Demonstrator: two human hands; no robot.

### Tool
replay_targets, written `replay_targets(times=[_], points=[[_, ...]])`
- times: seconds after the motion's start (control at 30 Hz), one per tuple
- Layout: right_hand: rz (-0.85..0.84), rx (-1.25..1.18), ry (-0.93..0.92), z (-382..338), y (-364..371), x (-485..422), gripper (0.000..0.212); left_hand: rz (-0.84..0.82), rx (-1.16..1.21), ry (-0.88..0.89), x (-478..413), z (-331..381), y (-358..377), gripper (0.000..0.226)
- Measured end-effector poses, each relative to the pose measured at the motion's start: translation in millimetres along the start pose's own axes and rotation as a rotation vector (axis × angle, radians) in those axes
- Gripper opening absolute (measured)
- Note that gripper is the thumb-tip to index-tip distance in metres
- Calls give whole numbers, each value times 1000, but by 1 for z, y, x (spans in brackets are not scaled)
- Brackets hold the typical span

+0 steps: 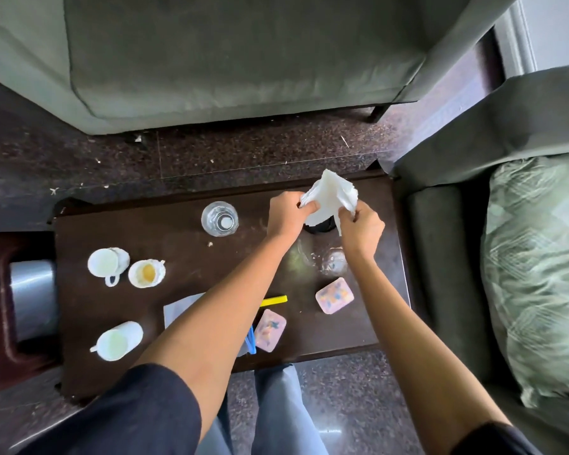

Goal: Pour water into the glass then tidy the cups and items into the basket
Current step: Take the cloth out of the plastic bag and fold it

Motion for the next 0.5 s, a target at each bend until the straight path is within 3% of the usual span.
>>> replay_targets(times=[0.33, 0.5], points=[[-1, -125, 143, 30, 35, -15, 14, 122, -107, 17, -17, -9, 36, 34], [-51, -157, 225, 34, 53, -18, 16, 104, -171, 16, -15, -20, 50, 24]])
Point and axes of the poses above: each hand's wrist, its own x-axis away from the middle knuckle, its own y-axis out of the palm, z = x × y, the point moved 2 cm from there along -x, towards the middle knuckle, and after that the axes turned 3 degrees about -y, right-handed, at the moved point
